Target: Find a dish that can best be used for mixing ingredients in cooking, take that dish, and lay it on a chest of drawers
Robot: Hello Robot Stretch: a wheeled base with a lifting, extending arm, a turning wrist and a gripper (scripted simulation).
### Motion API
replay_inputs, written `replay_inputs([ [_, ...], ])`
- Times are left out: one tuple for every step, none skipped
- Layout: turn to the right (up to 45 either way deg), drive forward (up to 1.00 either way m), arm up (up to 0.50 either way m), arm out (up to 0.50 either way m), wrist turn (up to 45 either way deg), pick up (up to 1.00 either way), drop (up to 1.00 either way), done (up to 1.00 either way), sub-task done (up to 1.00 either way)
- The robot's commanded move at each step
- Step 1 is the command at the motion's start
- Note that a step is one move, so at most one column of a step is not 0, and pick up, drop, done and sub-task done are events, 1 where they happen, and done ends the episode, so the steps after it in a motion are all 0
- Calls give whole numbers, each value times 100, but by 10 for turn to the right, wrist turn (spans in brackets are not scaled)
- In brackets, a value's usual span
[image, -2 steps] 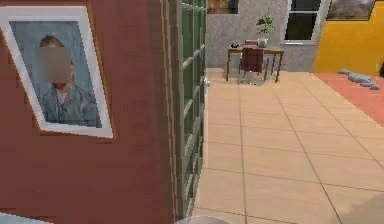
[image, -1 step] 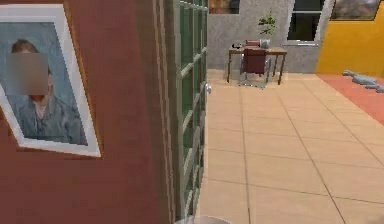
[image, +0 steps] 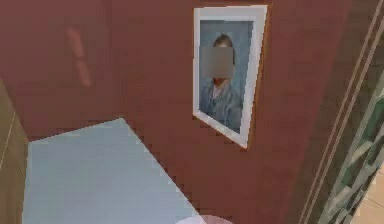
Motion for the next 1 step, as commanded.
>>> replay_inputs([
  [-240,0,0,0,0,0,0,0,0],
])
